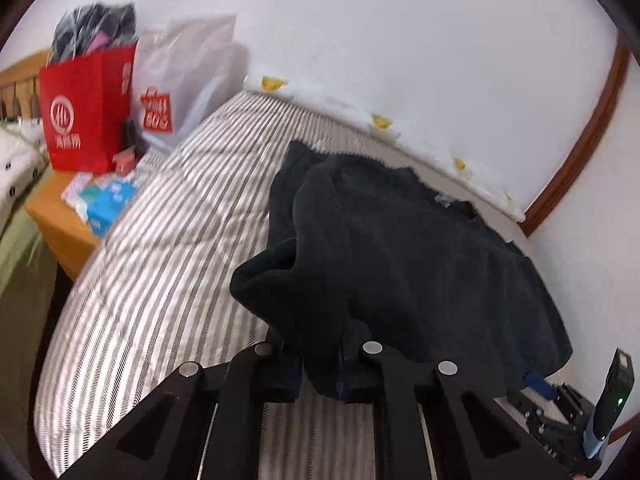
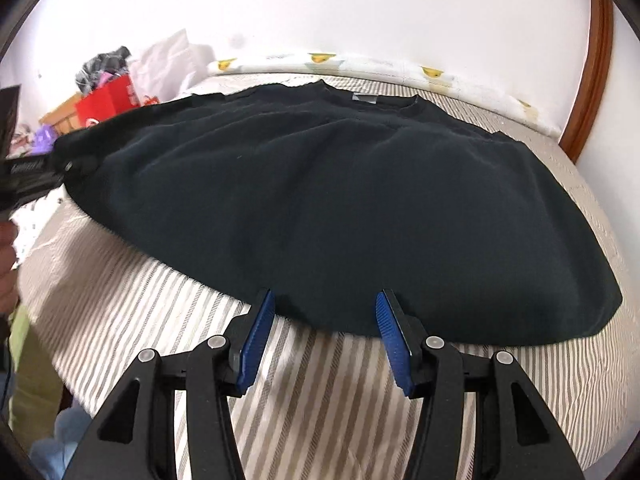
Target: Fold small clothes
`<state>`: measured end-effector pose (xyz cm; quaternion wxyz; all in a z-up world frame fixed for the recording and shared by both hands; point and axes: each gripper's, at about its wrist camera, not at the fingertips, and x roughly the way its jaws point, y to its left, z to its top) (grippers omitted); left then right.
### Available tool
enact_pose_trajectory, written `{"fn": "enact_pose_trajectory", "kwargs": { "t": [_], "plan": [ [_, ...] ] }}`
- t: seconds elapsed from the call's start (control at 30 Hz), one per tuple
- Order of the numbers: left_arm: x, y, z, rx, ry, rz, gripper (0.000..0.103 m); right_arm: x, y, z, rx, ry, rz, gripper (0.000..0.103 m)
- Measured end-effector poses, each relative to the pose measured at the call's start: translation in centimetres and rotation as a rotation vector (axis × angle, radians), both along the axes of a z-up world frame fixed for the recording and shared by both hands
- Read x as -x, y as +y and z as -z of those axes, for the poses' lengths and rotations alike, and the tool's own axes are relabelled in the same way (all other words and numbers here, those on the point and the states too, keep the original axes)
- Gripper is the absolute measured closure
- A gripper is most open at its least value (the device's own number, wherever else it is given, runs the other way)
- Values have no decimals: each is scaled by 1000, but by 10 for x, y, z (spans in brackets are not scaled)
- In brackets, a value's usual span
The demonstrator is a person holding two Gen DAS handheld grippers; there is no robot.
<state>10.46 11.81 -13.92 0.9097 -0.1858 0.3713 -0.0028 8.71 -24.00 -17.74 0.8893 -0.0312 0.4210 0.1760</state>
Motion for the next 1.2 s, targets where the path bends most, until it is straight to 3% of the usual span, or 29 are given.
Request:
{"fn": "enact_pose_trajectory", "kwargs": {
  "t": [0.17,0.27,0.4,0.53,0.77,0.87,0.93,1.1,1.2],
  "plan": [
    [-3,-30,-36,-55,-82,79,92,7,-38,-11,-34,-40,75,51],
    [-7,-57,-56,-47,-121,150,92,10,-63,-16,-67,-64,132,51],
    [-16,-120,-73,-129,-148,266,92,12,-93,-18,-101,-70,192,51],
    [-27,-178,-65,-167,-127,384,93,12,-122,-17,-126,-64,249,51],
    [-50,-247,-8,-157,24,523,92,23,-151,-7,-148,-35,303,51],
    [-50,-254,2,-171,55,526,91,23,-156,-5,-151,-19,308,51],
    [-50,-249,-1,-132,61,541,89,20,-155,-6,-166,-12,304,51],
    [-42,-221,-20,-1,68,596,69,12,-144,-21,-232,-6,264,49],
    [-28,-201,-27,-16,31,579,53,4,-130,-34,-292,-5,217,45]
  ]
}}
